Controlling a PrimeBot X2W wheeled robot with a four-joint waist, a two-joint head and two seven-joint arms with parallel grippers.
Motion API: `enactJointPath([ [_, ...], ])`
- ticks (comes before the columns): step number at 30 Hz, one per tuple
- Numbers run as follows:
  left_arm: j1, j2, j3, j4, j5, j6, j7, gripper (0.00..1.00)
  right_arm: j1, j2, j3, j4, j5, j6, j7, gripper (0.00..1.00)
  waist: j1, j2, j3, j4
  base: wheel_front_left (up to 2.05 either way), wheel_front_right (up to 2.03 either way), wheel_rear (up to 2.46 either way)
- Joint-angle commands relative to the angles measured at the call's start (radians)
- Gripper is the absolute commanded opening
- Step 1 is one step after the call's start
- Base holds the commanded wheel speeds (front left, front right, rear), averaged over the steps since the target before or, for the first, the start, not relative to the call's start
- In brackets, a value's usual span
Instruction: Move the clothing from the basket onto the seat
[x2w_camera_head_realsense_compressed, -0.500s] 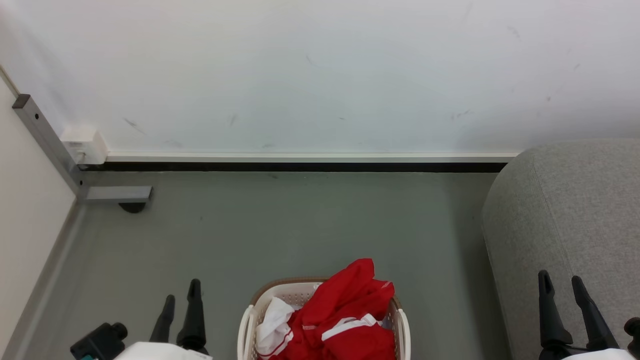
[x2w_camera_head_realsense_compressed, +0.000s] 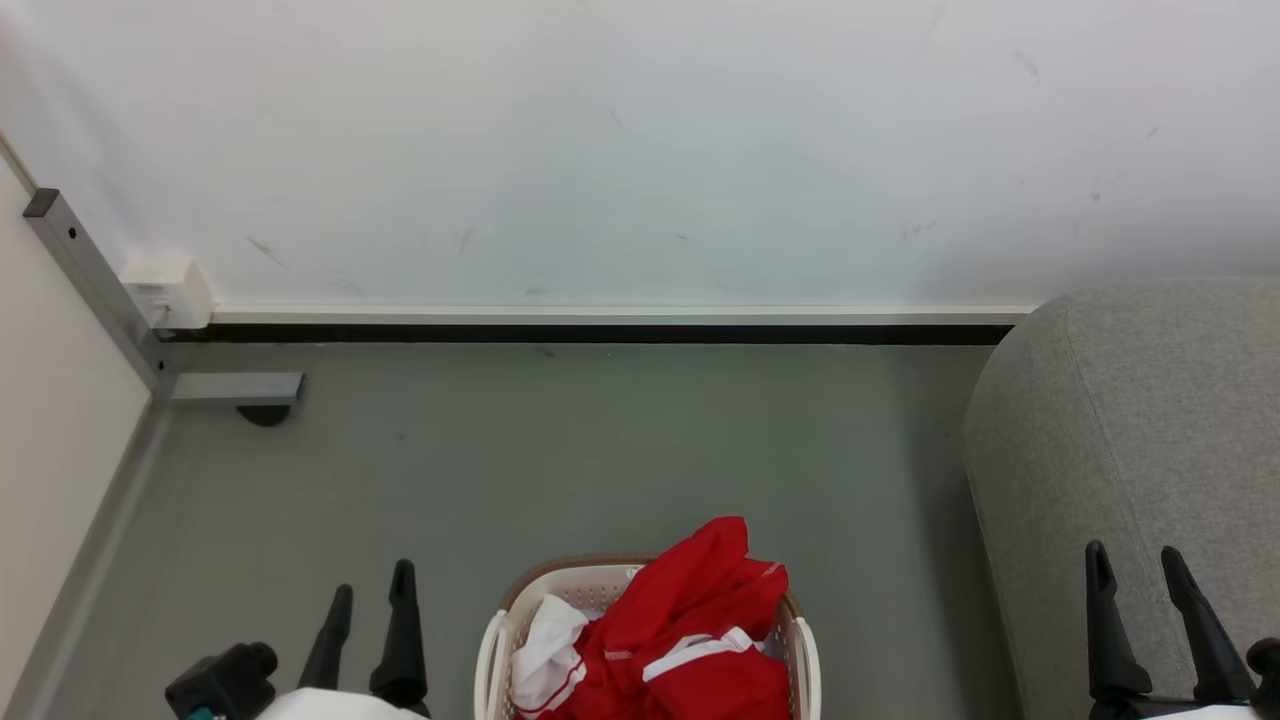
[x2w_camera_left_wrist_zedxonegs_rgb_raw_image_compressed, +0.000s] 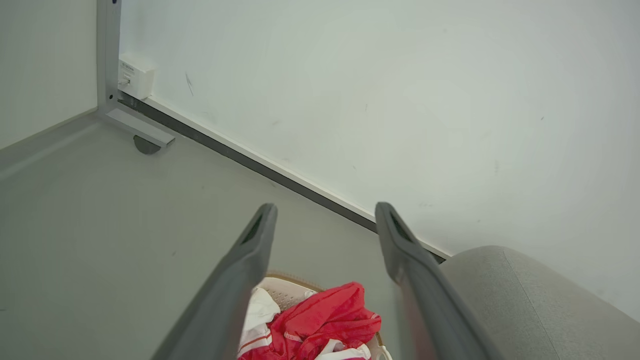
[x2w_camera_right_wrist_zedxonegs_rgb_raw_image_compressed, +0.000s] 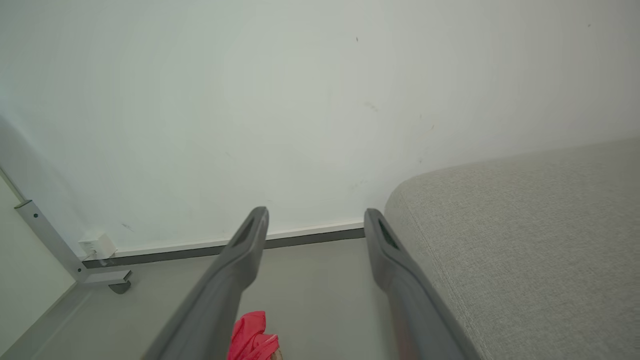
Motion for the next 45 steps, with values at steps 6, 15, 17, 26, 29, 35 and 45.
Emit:
enactJointPath([
  [6, 0.006, 0.009, -0.001, -0.008, 0.086, 0.01, -0.025, 1.0, 0.011, 0.003, -0.023, -0.017, -0.078, -0.001, -0.024, 1.0, 0.0, 0.0, 0.0, 0.0, 0.0, 0.0, 0.0],
  [15, 0.012, 0.009, 0.009, -0.007, 0.177, 0.009, -0.044, 1.0, 0.016, 0.005, -0.044, -0.016, -0.139, -0.001, -0.046, 1.0, 0.0, 0.0, 0.001, -0.001, 0.0, 0.0, 0.0],
  [17, 0.014, 0.009, 0.011, -0.006, 0.194, 0.006, -0.049, 1.0, 0.017, 0.004, -0.05, -0.016, -0.154, -0.001, -0.049, 1.0, 0.0, 0.0, 0.002, -0.002, 0.0, 0.0, 0.0],
  [26, 0.023, 0.01, 0.024, -0.001, 0.286, -0.007, -0.069, 1.0, 0.023, 0.004, -0.064, -0.005, -0.202, -0.002, -0.069, 1.0, 0.0, 0.0, 0.003, -0.002, 0.0, 0.0, 0.0],
  [29, 0.025, 0.01, 0.024, 0.003, 0.309, -0.01, -0.076, 1.0, 0.027, 0.004, -0.061, 0.001, -0.217, -0.002, -0.075, 1.0, 0.0, 0.0, 0.004, -0.003, 0.0, 0.0, 0.0],
  [35, 0.028, 0.01, 0.021, 0.007, 0.349, -0.013, -0.085, 1.0, 0.033, 0.004, -0.053, 0.012, -0.242, -0.002, -0.084, 1.0, 0.0, 0.0, 0.006, -0.004, 0.0, 0.0, 0.0],
  [45, 0.031, 0.01, 0.022, 0.019, 0.385, -0.018, -0.103, 1.0, 0.038, 0.003, -0.052, 0.024, -0.297, -0.002, -0.103, 1.0, 0.0, 0.0, 0.008, -0.008, 0.0, 0.0, 0.0],
])
